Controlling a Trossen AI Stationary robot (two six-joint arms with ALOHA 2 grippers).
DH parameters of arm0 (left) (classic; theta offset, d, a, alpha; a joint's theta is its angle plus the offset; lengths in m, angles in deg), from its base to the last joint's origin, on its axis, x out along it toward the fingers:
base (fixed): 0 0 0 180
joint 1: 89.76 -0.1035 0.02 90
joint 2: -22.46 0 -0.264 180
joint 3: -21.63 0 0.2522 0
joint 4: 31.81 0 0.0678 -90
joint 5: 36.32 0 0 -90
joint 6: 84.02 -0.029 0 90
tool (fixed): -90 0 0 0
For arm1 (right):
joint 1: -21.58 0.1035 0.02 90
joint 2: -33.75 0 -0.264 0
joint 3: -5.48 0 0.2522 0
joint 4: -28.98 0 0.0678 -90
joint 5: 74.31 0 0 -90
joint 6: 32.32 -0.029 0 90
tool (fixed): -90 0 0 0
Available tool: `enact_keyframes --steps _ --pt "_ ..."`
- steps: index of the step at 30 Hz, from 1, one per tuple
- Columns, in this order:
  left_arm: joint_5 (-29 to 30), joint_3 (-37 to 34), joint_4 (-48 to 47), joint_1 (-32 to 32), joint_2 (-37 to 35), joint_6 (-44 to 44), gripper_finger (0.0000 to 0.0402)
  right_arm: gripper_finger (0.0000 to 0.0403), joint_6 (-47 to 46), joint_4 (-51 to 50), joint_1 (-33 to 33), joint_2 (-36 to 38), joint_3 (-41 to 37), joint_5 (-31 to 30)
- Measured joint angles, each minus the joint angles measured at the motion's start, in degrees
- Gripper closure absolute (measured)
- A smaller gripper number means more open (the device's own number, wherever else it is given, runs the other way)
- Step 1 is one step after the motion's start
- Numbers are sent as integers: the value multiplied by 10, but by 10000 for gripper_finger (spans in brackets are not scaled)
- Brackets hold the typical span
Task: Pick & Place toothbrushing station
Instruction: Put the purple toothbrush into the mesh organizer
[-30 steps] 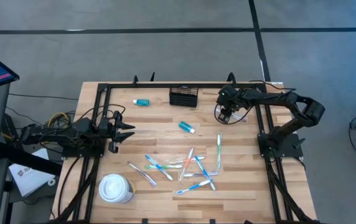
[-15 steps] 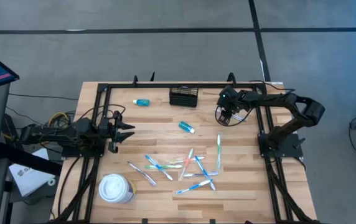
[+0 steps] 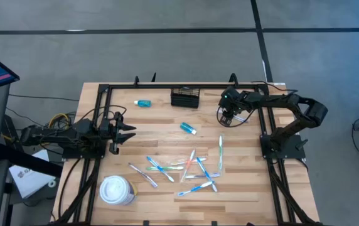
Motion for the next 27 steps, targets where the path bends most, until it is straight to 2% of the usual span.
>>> enact_keyframes --steps 6,19,27 --pt "0 0 2 0 0 0 289 275 0 51 -4 0 -28 0" --pt "0 0 1 0 0 0 289 276 -3 68 -24 0 -47 2" --pt "0 0 1 0 0 0 289 309 2 74 -20 0 -48 0"
